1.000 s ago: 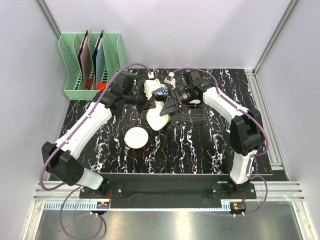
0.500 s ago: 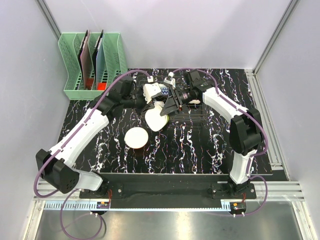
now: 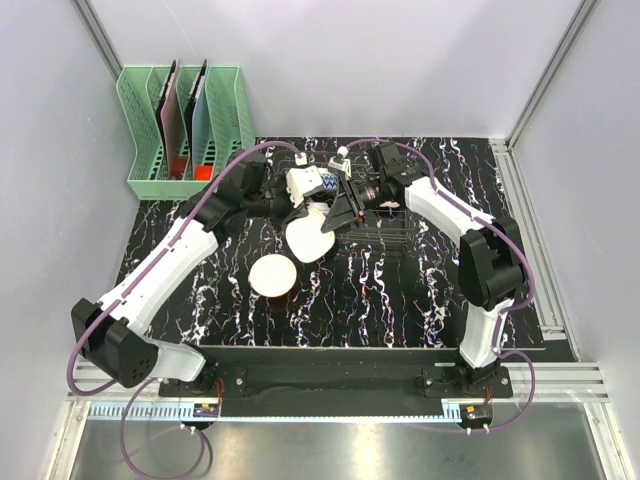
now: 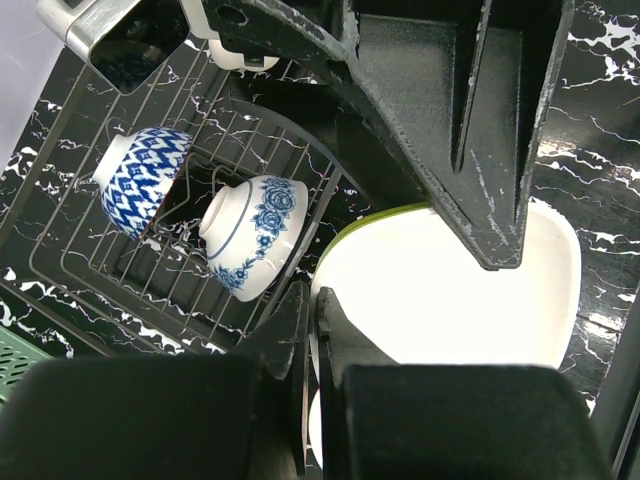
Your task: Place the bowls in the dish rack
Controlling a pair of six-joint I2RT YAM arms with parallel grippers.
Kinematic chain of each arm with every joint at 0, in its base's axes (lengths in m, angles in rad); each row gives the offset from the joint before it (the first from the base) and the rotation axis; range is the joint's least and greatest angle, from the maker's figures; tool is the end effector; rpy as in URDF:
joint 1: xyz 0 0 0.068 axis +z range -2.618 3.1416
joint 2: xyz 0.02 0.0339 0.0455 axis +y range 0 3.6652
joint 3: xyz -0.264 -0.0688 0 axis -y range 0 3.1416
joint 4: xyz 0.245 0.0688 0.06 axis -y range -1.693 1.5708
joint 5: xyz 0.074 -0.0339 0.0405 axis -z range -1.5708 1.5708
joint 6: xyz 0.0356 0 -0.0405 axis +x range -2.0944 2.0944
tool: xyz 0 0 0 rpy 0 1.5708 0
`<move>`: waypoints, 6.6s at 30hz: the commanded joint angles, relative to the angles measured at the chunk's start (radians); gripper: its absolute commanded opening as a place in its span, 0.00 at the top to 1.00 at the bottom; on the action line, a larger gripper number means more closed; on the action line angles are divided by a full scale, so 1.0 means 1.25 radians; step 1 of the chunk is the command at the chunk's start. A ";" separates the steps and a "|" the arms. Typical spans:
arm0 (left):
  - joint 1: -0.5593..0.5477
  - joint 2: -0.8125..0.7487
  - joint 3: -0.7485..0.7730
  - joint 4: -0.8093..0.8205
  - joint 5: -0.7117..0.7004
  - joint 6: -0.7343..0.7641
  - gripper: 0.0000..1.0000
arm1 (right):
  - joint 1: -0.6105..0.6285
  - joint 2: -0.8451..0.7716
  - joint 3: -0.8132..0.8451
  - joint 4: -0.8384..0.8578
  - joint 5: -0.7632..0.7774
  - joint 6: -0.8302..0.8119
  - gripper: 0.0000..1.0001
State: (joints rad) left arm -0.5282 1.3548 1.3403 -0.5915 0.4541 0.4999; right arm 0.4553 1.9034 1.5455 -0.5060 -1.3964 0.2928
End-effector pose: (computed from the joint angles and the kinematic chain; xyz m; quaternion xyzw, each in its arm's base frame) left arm 0.2481 -0.1629 0.3674 0.5153 0.7002 -0.2058 0.4491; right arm 0.3517 0.2112 0.2724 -0.2801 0.6982 0.6583 0.0264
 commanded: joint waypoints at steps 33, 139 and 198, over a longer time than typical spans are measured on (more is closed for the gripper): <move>0.238 -0.075 -0.120 -0.041 0.010 -0.020 0.01 | -0.021 -0.152 0.182 -0.241 0.742 -0.335 1.00; 0.273 0.064 -0.304 -0.244 0.037 0.163 0.01 | 0.113 0.101 0.145 -0.036 1.299 -1.053 0.02; 0.279 0.096 -0.211 -0.183 0.195 0.096 1.00 | 0.107 -0.341 -0.037 -0.106 0.824 -0.460 0.02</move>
State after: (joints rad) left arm -0.1707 1.6131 1.0187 -0.7734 0.5262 0.5713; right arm 0.5873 1.5211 1.5043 -0.6456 -0.1047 -0.4358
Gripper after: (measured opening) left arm 0.072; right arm 0.974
